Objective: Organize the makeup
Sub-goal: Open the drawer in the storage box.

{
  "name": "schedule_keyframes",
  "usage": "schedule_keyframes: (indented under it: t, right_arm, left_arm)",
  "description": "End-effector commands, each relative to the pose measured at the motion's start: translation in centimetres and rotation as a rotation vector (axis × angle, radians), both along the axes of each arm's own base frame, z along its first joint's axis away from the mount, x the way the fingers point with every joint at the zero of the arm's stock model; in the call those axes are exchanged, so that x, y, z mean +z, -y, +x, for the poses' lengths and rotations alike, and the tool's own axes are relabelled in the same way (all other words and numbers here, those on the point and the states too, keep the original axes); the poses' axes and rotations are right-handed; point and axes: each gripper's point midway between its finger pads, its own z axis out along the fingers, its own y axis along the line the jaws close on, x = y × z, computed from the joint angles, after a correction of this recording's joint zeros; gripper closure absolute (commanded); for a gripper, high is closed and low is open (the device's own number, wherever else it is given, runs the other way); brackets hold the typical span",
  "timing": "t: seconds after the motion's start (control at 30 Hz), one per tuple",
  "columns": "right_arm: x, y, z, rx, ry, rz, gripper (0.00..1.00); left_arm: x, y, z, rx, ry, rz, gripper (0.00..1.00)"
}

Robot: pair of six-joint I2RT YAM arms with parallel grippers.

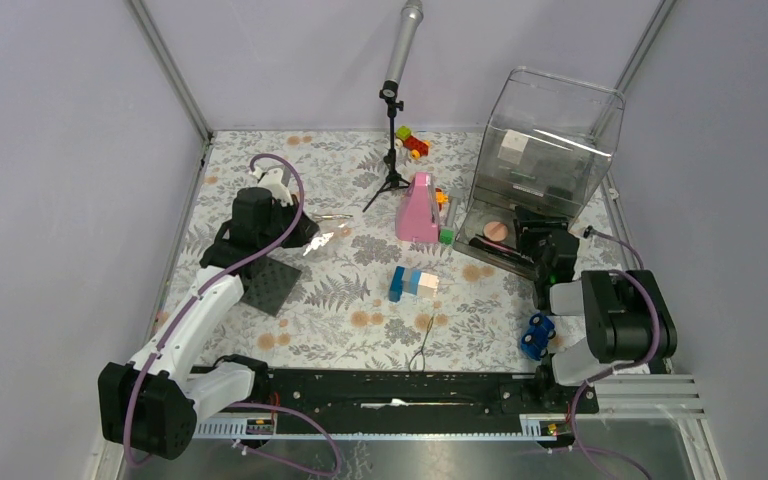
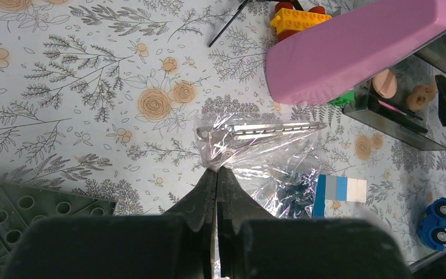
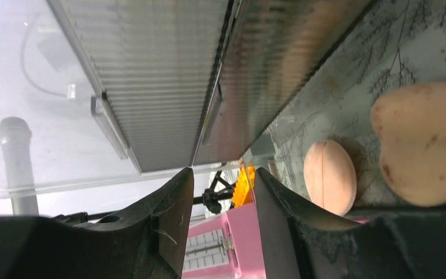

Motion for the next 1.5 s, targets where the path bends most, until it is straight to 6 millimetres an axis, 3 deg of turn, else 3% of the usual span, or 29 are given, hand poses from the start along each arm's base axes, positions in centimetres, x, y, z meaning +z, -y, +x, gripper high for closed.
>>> schedule_keyframes:
  t: [0.0, 0.33, 0.6, 1.37, 1.47]
  right_arm:
    - [3.6, 0.5, 2.1, 0.002, 0.178, 0.055, 0.51]
    - [3.5, -0.6, 3.1, 0.063, 0.268, 0.121, 0.57]
    - [5.2, 0.1, 3.0, 0.037, 0.319, 0.053, 0.56]
    - [4.2, 2.2, 4.4, -0.055, 0.312, 0.025, 0.60]
    - [3.8, 2.4, 4.5, -0.064, 0.295, 0.017, 0.55]
  left_arm:
    - [1.0, 0.6, 0.3, -0.030, 0.039, -0.016, 1.00]
    - [0.8, 0.6, 0.3, -0.037, 0.035, -0.017, 1.00]
    - [0.6, 0.8, 0.3, -0.051, 0.025, -0.024, 1.00]
    - [0.4, 0.8, 0.3, -0.056, 0.017, -0.023, 1.00]
    - [0.3, 0.8, 0.3, -0.057, 0.014, -0.023, 1.00]
